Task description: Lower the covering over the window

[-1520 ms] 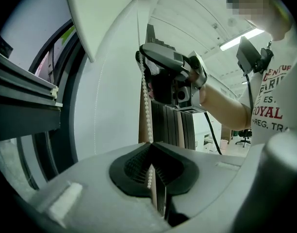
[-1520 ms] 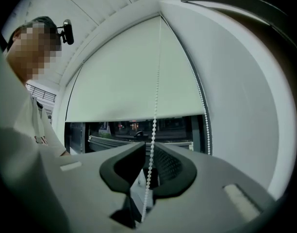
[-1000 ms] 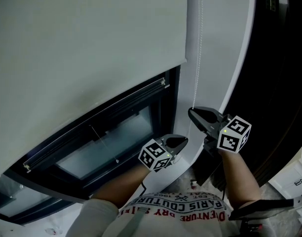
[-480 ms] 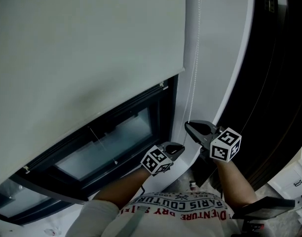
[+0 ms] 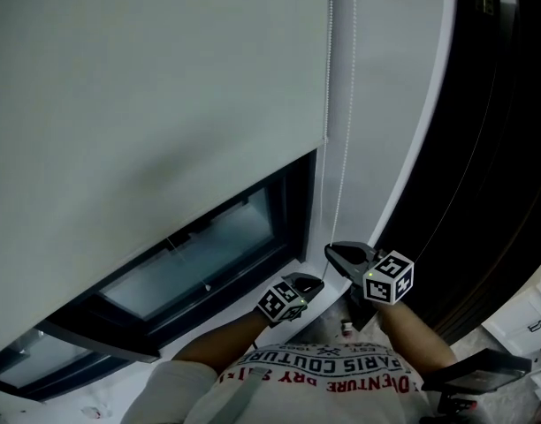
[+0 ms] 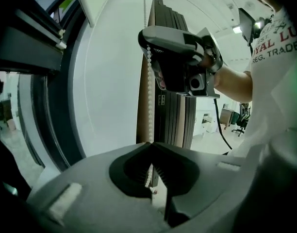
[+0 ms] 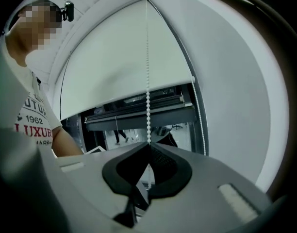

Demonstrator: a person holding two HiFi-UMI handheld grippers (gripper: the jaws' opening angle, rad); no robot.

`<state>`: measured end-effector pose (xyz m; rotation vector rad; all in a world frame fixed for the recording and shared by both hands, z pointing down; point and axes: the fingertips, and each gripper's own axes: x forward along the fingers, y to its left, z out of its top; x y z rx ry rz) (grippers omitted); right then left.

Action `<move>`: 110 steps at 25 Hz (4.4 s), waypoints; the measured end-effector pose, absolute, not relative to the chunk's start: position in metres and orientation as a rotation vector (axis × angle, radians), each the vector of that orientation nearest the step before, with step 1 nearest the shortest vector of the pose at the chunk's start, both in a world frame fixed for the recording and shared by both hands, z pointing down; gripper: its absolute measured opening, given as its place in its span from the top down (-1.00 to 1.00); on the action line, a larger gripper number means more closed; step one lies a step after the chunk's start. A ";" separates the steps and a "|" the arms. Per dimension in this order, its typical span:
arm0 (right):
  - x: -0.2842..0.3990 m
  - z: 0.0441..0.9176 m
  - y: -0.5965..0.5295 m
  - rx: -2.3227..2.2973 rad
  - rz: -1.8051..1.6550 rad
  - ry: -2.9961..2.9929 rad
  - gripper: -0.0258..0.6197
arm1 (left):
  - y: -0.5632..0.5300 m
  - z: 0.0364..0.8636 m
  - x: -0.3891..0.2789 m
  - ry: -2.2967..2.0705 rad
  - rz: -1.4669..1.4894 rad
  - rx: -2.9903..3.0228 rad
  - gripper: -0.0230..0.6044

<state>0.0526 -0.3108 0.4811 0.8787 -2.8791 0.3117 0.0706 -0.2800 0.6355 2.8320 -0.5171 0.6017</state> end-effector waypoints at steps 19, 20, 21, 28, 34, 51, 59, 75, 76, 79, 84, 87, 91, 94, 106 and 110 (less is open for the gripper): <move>0.065 0.489 -0.316 0.891 0.320 -2.892 0.90 | -0.306 0.491 0.057 -0.520 0.231 2.937 0.65; 0.065 0.490 -0.316 0.891 0.322 -2.896 0.90 | -0.307 0.474 0.058 -0.510 0.202 2.957 0.65; 0.065 0.489 -0.315 0.892 0.326 -2.900 0.90 | -0.308 0.457 0.060 -0.502 0.177 2.976 0.65; 0.067 0.487 -0.309 0.891 0.328 -2.906 0.90 | -0.331 0.352 0.070 -0.563 0.002 3.062 0.65; 0.069 0.487 -0.303 0.883 0.321 -2.896 0.90 | -0.335 0.288 0.081 -0.559 -0.129 3.106 0.65; 0.058 0.506 -0.293 0.838 0.353 -2.842 0.90 | -0.336 0.292 0.081 -0.724 -0.039 3.059 0.86; 0.052 0.565 -0.276 0.788 0.569 -2.750 0.90 | -0.335 0.356 0.076 -0.756 0.075 3.015 0.86; 0.061 0.644 -0.262 0.875 0.847 -2.616 0.90 | -0.339 0.445 0.062 -0.764 0.154 2.889 0.86; 0.062 0.643 -0.263 0.879 0.834 -2.611 0.90 | -0.338 0.443 0.062 -0.764 0.153 2.894 0.85; 0.063 0.641 -0.264 0.886 0.792 -2.595 0.89 | -0.335 0.440 0.062 -0.803 0.160 2.919 0.85; 0.067 0.637 -0.261 0.890 0.726 -2.580 0.86 | -0.332 0.443 0.057 -0.849 0.162 2.923 0.70; 0.070 0.629 -0.262 0.899 0.697 -2.594 0.60 | -0.332 0.445 0.050 -0.880 0.097 2.881 0.59; 0.077 0.611 -0.266 0.970 0.592 -2.606 0.30 | -0.327 0.452 0.041 -0.906 0.072 2.840 0.59; 0.085 0.592 -0.265 1.012 0.483 -2.618 0.10 | -0.309 0.461 0.038 -0.848 0.093 2.833 0.59; 0.117 0.493 -0.182 0.977 0.528 -2.799 0.91 | -0.186 0.425 0.073 -0.734 0.049 2.879 0.92; 0.126 0.470 -0.143 0.924 0.486 -2.849 0.91 | -0.146 0.421 0.089 -0.745 0.046 2.860 0.92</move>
